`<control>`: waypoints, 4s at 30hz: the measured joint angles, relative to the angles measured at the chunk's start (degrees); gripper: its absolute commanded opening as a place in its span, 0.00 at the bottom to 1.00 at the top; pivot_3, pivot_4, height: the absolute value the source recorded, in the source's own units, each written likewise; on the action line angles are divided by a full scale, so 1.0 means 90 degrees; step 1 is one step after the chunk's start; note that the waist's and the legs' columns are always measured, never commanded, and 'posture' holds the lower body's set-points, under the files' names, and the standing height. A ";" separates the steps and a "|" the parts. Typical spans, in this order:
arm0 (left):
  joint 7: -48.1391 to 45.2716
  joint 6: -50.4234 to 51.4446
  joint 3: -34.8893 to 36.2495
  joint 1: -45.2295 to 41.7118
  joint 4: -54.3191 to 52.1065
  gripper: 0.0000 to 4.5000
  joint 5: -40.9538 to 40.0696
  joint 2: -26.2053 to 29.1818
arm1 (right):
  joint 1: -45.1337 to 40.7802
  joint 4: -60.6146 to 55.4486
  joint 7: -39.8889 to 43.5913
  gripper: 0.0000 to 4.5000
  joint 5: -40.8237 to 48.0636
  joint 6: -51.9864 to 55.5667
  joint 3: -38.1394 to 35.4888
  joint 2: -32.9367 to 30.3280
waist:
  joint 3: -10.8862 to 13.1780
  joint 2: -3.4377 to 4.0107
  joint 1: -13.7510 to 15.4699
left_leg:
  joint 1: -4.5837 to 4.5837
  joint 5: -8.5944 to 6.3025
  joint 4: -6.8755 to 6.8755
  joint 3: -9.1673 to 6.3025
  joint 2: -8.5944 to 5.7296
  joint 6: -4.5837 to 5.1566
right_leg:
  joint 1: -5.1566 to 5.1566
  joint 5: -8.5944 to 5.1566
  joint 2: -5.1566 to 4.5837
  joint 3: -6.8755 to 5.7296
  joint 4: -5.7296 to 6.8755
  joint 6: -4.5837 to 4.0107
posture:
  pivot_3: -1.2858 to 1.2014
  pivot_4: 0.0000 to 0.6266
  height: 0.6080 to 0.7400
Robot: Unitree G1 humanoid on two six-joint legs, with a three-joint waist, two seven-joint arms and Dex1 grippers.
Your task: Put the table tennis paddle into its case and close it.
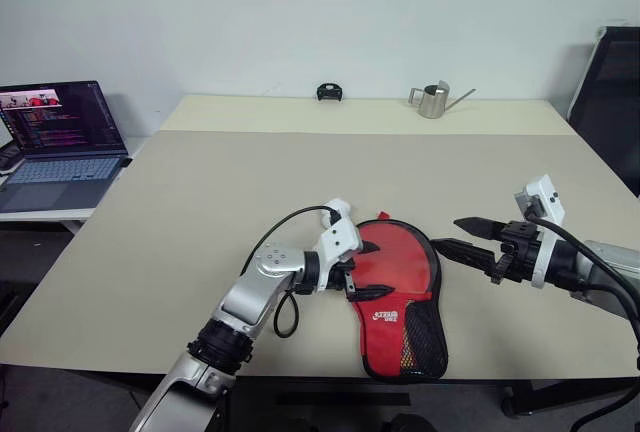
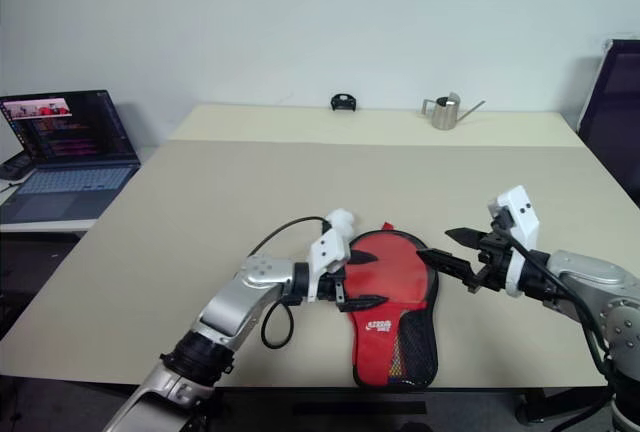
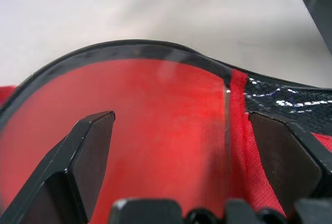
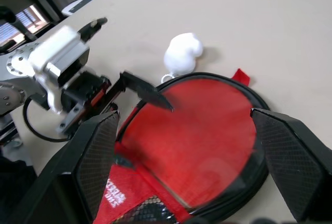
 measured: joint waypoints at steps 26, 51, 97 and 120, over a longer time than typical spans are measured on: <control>0.0937 0.0877 0.2284 0.0069 -0.0727 1.00 -0.1277 0.1102 | -0.0629 0.2383 0.1374 0.98 -0.3293 -0.3234 0.3666 0.1063 | 0.0003 -0.0004 -0.0012 | 0.0003 0.0002 0.0001 -0.0001 -0.0001 -0.0005 | -0.0004 0.0000 -0.0002 -0.0002 -0.0001 0.0000 | 0.52 0.24 1.00; 0.0524 -0.0166 0.1030 -0.2828 0.4312 1.00 0.0294 0.0363 | -0.0986 0.3623 0.1731 0.98 -0.4885 -0.4522 0.4081 0.1588 | -0.0004 -0.0015 -0.0051 | 0.0028 0.0004 0.0005 -0.0004 -0.0005 -0.0008 | 0.0012 0.0001 0.0001 -0.0008 0.0007 0.0001 | 0.52 0.24 1.00; -0.0539 0.0550 0.1342 -0.1922 0.2692 0.04 0.0272 0.0099 | -0.0386 0.2705 0.1095 1.00 -0.5224 -0.3660 0.3852 0.2012 | -0.0014 -0.0018 -0.0044 | 0.0033 0.0004 0.0006 -0.0011 -0.0009 -0.0008 | 0.0020 0.0001 0.0000 -0.0005 0.0010 0.0001 | 0.52 0.24 1.00; 0.0206 -0.0881 0.0926 -0.3245 0.5440 0.04 0.0777 -0.0689 | -0.0396 0.2890 0.0815 1.00 -0.5616 -0.3725 0.3941 0.2708 | -0.0031 -0.0032 -0.0062 | 0.0069 0.0004 0.0001 -0.0010 -0.0009 -0.0008 | 0.0047 0.0001 0.0004 -0.0005 0.0014 0.0002 | 0.52 0.24 1.00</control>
